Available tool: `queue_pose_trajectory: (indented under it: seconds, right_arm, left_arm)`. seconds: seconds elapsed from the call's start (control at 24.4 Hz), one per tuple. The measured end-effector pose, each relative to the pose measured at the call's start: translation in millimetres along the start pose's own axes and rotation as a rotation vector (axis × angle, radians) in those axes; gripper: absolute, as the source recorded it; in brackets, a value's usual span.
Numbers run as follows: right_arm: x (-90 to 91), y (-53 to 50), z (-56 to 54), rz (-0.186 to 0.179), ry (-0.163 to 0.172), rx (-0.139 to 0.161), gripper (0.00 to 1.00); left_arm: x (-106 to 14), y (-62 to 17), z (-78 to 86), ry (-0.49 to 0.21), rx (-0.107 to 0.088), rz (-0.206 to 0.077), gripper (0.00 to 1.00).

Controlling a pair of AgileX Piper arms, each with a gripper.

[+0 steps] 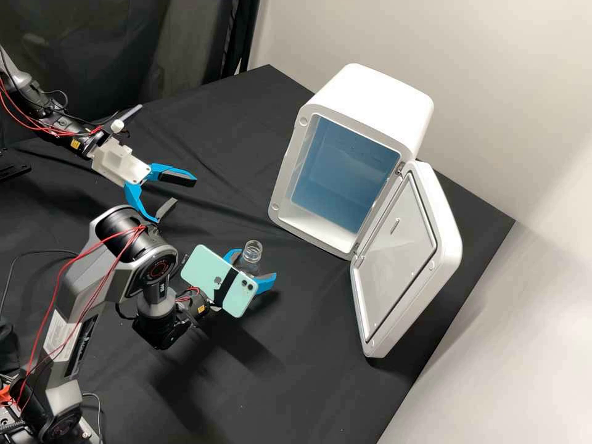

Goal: Place the flask in the incubator

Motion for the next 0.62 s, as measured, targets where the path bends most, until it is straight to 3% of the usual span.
queue_pose_trajectory:
  seconds: [0.45, 0.53, 0.62]
  right_arm:
    - [0.0, -0.1, -0.1, 0.000, 0.000, 0.000, 0.00]
    - [0.0, -0.4, -0.5, -0.001, 0.002, -0.001, 0.00]
    - [0.0, -0.4, -0.5, -0.001, 0.002, -0.001, 0.00]
  left_arm:
    - [0.1, -0.2, 0.7, -0.002, -0.001, -0.001, 1.00]
    - [0.1, -0.2, 0.8, -0.003, -0.019, -0.001, 1.00]
    - [0.1, -0.8, 1.7, -0.013, -0.050, -0.008, 1.00]
